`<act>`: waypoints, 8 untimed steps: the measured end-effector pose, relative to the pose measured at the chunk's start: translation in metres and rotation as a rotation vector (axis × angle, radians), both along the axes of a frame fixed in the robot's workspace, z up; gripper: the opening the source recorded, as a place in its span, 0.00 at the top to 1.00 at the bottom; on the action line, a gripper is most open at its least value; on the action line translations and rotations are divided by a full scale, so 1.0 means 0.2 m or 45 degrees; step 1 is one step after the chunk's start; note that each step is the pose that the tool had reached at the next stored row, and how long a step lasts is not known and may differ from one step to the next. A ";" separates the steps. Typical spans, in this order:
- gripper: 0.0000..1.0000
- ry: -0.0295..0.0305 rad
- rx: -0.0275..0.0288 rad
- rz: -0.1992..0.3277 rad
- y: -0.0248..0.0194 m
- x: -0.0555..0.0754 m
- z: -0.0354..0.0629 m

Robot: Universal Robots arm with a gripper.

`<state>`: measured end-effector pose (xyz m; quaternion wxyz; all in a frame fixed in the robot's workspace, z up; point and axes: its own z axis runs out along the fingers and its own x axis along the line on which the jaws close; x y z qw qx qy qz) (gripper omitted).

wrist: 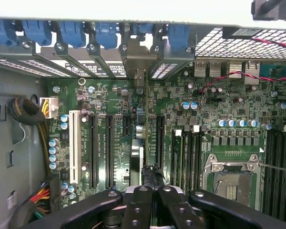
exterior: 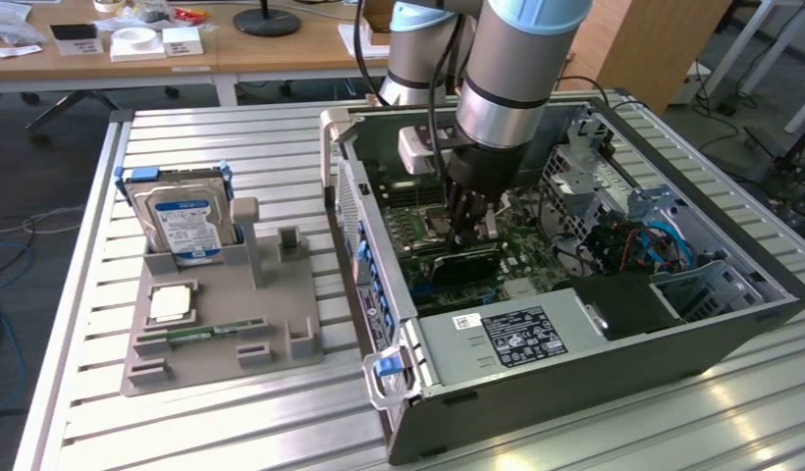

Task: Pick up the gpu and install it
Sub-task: 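Press down on the gpu until it lock into place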

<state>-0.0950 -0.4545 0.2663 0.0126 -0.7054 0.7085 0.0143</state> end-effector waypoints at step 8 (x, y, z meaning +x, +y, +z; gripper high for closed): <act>0.89 -0.0001 0.0000 0.000 -0.008 0.00 -0.002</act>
